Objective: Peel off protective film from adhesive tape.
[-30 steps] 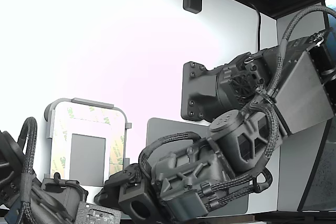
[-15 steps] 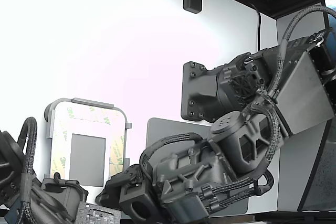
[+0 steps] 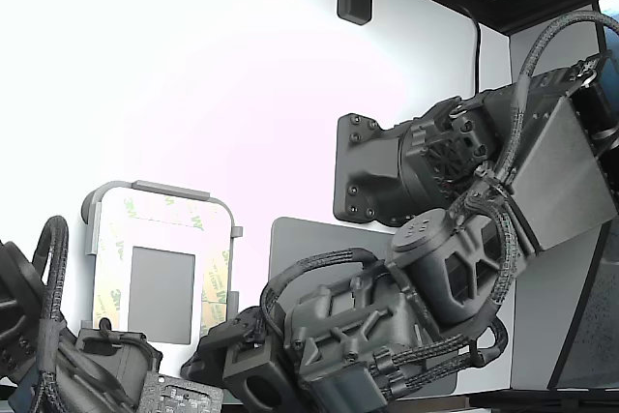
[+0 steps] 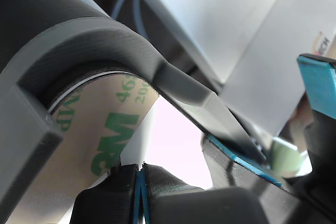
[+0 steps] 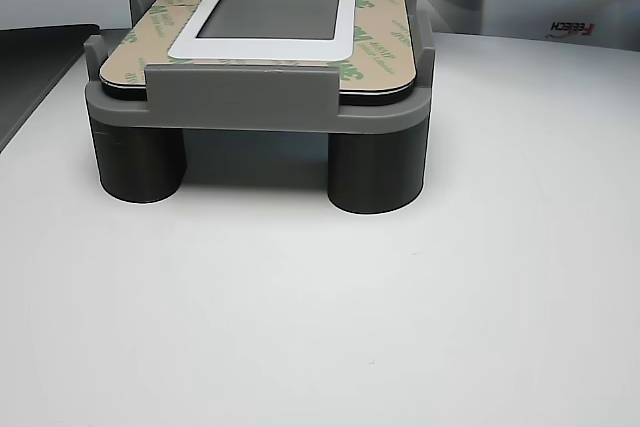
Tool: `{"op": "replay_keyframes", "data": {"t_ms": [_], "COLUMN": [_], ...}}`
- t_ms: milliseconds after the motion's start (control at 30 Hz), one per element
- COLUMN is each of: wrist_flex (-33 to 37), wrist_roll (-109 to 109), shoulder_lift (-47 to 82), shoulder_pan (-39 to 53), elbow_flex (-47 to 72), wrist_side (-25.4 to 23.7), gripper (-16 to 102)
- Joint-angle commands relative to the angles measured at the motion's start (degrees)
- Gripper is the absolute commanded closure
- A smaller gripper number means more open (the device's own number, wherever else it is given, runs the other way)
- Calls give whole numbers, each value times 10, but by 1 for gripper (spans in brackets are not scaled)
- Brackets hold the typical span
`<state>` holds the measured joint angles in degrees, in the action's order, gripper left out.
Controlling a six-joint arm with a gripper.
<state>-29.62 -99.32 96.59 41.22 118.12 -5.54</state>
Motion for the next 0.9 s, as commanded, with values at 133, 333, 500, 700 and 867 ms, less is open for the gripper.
{"op": "replay_keyframes", "data": {"t_ms": [133,333,500,700,867], "wrist_flex": [-8,-6,1,18,39], "wrist_roll": [-2,-2,-2,-6,-20], "shoulder_lift": [13,14,17,8,12], "shoulder_pan": [-4,-4,-4,-6,-10], "elbow_flex": [-30,-24,-18,-15,-1], "wrist_side": [1,2,2,4,11], "gripper": [97,97,97,97,97]}}
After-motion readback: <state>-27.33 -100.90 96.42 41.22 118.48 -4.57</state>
